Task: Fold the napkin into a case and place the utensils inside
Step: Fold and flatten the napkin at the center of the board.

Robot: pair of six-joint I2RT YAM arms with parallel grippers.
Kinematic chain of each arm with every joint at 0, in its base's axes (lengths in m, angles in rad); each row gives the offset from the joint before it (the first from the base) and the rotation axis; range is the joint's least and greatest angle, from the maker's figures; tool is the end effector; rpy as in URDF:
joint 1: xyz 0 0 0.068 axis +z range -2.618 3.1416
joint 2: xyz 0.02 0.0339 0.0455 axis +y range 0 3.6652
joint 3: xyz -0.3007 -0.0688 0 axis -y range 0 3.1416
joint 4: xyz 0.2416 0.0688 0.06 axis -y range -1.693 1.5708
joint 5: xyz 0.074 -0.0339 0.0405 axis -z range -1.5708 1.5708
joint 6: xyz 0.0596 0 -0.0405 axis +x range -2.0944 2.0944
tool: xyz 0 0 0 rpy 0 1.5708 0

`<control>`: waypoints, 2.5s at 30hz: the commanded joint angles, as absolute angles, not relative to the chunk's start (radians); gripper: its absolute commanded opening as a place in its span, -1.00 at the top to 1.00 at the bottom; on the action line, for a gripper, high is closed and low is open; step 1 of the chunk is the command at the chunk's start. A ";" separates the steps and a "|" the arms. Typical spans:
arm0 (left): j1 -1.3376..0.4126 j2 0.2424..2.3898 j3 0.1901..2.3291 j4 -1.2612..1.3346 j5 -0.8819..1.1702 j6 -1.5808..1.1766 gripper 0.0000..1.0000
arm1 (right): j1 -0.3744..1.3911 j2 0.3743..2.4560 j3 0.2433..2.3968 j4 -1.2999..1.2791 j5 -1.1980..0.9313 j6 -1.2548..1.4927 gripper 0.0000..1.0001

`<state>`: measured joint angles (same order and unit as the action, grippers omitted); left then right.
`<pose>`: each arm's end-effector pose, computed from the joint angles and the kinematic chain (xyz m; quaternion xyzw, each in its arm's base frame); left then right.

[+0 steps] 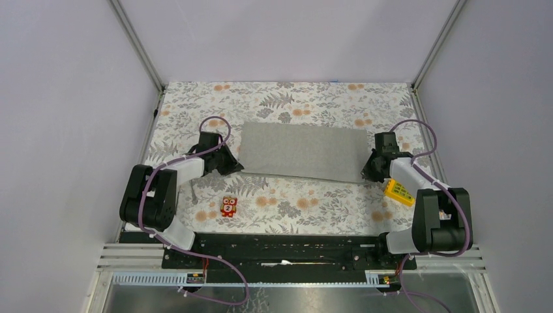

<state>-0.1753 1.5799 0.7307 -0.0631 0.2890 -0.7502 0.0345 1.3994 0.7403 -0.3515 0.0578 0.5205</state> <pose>0.2999 -0.0704 0.1687 -0.2208 0.9112 -0.2648 0.2255 0.2673 0.0058 0.1962 0.2389 0.9305 0.0490 0.2734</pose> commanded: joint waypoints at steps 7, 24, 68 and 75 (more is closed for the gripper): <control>-0.178 1.611 0.749 -0.064 0.247 -0.742 1.00 | 0.031 1.455 0.718 -0.334 0.064 0.518 0.99; -0.179 1.642 0.767 -0.091 0.224 -0.739 0.91 | 0.031 1.484 0.739 -0.329 0.093 0.518 0.83; -0.209 1.297 0.704 -0.218 0.173 -0.691 -0.09 | 0.036 1.365 0.777 -0.366 0.176 0.477 0.05; -0.262 1.416 0.760 -0.140 0.246 -0.681 -0.20 | 0.095 1.366 0.784 -0.285 -0.119 0.429 -0.53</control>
